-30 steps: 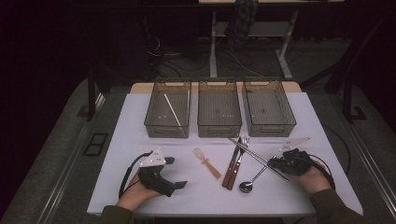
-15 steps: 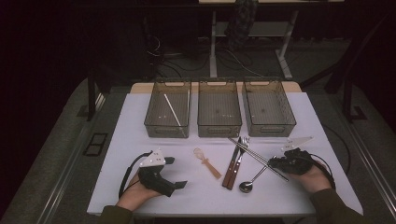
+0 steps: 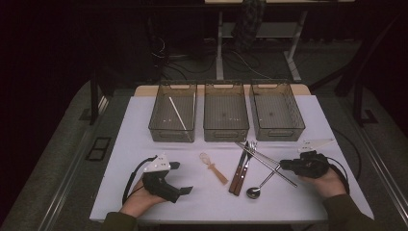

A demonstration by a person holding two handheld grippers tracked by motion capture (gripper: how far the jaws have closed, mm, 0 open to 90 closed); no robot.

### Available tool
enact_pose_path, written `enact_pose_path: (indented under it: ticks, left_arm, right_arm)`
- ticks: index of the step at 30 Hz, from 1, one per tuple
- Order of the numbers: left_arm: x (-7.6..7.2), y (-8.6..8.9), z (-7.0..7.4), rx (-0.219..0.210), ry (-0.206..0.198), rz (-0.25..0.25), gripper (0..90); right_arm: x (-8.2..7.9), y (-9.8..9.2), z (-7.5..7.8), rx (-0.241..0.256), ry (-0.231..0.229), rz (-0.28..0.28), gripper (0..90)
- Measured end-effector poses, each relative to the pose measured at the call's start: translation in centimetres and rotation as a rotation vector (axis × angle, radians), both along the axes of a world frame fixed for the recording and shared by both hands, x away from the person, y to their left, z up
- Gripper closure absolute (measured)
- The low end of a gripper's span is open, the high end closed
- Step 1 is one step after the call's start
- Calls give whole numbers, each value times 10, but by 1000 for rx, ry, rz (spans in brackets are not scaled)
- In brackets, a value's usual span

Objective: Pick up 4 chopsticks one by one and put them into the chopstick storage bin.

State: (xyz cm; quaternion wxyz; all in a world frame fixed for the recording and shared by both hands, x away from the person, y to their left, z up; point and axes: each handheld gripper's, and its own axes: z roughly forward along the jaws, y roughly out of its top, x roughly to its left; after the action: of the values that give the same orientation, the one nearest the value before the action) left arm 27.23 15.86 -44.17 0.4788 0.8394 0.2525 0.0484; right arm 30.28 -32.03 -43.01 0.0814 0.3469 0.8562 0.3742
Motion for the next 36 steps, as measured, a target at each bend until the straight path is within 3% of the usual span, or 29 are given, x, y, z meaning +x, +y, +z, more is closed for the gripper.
enact_pose_path:
  ticks: [8, 22, 36]
  left_arm:
    - [0, 0, 0, -1, 1, 2, 0]
    - [0, 0, 0, 0, 1, 2, 0]
    - [1, 0, -1, 1, 1, 5, 0]
  right_arm:
    - [-3, -10, 12, 86, -23, -26, 849]
    - [-7, -17, 30, 181, -74, -32, 851]
    - [-8, -4, 47, 214, -110, 19, 850]
